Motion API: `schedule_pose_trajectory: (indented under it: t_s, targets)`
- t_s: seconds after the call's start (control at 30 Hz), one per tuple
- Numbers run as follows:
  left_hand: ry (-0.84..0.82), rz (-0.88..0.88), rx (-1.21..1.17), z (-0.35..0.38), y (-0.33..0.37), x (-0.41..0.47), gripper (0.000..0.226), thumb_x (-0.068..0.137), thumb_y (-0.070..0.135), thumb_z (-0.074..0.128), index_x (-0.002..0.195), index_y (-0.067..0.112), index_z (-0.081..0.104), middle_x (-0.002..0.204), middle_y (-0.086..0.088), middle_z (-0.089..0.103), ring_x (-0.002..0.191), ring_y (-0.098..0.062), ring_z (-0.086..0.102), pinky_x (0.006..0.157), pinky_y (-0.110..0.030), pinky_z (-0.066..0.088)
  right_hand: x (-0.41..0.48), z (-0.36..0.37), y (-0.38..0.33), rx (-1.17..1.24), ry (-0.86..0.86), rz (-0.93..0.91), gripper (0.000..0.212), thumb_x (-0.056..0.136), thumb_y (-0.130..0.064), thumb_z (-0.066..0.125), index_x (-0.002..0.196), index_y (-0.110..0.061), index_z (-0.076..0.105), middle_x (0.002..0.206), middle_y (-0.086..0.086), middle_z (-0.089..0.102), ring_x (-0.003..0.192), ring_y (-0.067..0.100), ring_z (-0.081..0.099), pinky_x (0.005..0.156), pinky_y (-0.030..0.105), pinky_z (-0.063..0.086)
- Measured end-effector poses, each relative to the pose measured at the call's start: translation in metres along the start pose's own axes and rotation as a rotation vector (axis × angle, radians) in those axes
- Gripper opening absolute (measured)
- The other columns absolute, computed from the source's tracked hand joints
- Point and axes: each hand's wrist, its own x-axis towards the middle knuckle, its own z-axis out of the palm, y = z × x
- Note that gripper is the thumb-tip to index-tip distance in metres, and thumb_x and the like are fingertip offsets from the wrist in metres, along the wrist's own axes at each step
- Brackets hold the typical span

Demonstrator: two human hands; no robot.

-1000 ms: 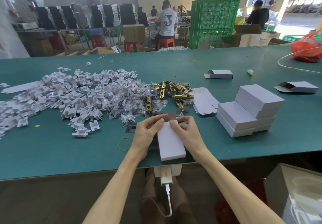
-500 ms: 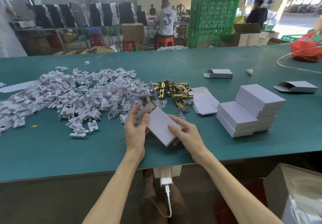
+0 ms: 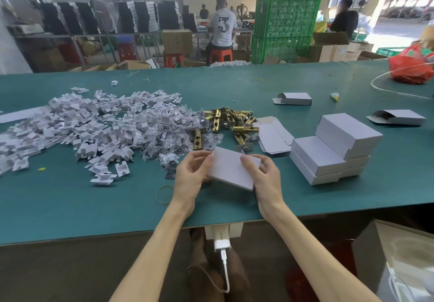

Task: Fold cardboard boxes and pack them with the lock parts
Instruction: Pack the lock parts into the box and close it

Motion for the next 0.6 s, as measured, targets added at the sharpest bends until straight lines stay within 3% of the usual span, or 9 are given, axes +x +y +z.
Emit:
schedule_pose_trajectory:
  t_s: [0.07, 0.13, 0.27, 0.43, 0.6]
  targets:
    - [-0.008, -0.021, 0.007, 0.0002, 0.0009, -0.0006, 0.037, 0.087, 0.040, 0.075, 0.118, 0.020, 0.072, 0.112, -0.001, 0.078, 0.098, -0.013, 0.070, 0.073, -0.034, 0.058, -0.0003, 0.0004, 0.0000, -0.053, 0.010, -0.016, 0.044, 0.081, -0.055, 0.072, 0.102, -0.017, 0.067, 0.101, 0.008, 0.069, 0.082, 0.013, 0.063, 0.068, 0.028, 0.050]
    - [-0.010, -0.044, 0.006, 0.0006, 0.0010, -0.0010, 0.041, 0.087, 0.040, 0.074, 0.121, 0.017, 0.072, 0.110, -0.001, 0.079, 0.095, -0.011, 0.071, 0.070, -0.030, 0.060, -0.0007, 0.0007, 0.0007, -0.071, 0.000, -0.029, 0.047, 0.085, -0.060, 0.063, 0.098, -0.015, 0.066, 0.096, 0.008, 0.065, 0.084, 0.015, 0.057, 0.072, 0.032, 0.045]
    - [-0.055, -0.049, 0.033, 0.0019, 0.0008, -0.0015, 0.030, 0.088, 0.036, 0.072, 0.116, 0.025, 0.073, 0.108, 0.006, 0.079, 0.094, -0.004, 0.070, 0.073, -0.023, 0.059, -0.0009, 0.0010, 0.0005, -0.076, -0.027, -0.027, 0.043, 0.092, -0.058, 0.057, 0.097, -0.016, 0.065, 0.092, 0.003, 0.062, 0.083, 0.014, 0.055, 0.072, 0.030, 0.043]
    - [-0.047, -0.057, 0.048, 0.0026, 0.0017, -0.0006, 0.018, 0.098, 0.027, 0.069, 0.111, 0.035, 0.076, 0.111, 0.011, 0.078, 0.096, -0.003, 0.066, 0.088, -0.034, 0.058, -0.0007, 0.0007, 0.0007, -0.096, -0.052, -0.027, 0.037, 0.097, -0.054, 0.055, 0.097, -0.018, 0.064, 0.091, 0.003, 0.062, 0.081, 0.012, 0.055, 0.069, 0.027, 0.042]
    - [-0.023, -0.085, 0.013, 0.0045, 0.0046, -0.0009, 0.018, 0.101, 0.021, 0.065, 0.107, 0.031, 0.078, 0.099, 0.008, 0.080, 0.087, -0.003, 0.069, 0.072, -0.023, 0.060, -0.0014, -0.0004, -0.0001, -0.106, -0.084, -0.048, 0.039, 0.094, -0.056, 0.056, 0.100, -0.019, 0.064, 0.094, 0.003, 0.062, 0.080, 0.009, 0.056, 0.069, 0.025, 0.043]
